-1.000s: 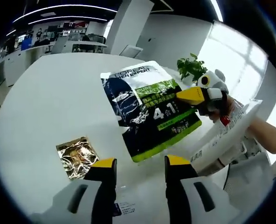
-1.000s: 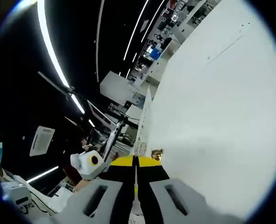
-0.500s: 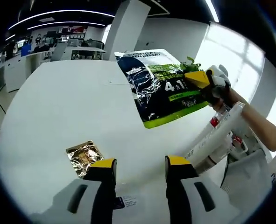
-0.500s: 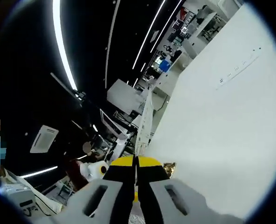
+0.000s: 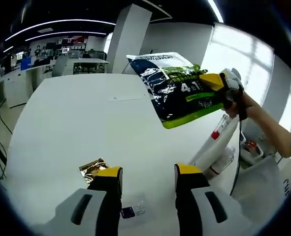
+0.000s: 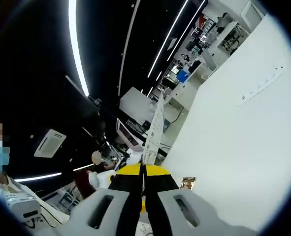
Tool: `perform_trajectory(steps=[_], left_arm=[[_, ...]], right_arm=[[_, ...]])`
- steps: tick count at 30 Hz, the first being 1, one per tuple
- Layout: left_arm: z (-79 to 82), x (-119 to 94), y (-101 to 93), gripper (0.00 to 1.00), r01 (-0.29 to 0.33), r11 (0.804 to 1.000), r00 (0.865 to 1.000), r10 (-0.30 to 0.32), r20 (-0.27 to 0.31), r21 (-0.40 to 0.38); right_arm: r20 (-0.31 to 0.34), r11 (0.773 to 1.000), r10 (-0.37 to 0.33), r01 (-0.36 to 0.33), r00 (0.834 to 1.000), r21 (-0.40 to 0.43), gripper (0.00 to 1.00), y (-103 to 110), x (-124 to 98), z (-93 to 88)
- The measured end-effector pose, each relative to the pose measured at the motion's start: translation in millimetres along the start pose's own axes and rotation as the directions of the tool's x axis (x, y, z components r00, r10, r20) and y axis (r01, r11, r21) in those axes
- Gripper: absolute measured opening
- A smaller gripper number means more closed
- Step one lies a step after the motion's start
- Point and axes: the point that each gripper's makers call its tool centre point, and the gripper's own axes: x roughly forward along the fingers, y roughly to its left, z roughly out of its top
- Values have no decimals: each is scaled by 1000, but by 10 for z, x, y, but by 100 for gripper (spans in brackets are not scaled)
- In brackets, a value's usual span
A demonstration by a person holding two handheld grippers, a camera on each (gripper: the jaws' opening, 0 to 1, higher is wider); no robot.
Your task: Arrange the skincare products in the storage area until every visible bottle or jar stands upright without overlapping.
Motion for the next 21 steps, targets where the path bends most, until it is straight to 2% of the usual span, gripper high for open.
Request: perform_trajectory(steps=[10,16,21], left_arm=[[179,-236,-34,39,-10,999,999,8,51,47],[254,-442,-78,39,-21,996,997,15,71,83],[354,-605,-135,42,-29,992,993,15,113,124]], right_arm=[[13,998,43,-43,999,-34,1,321,-49,21],[6,997,60,-60,998,-56,1,485,-84,-39],[-8,996,63,-64,998,-68,1,561,-96,-149]])
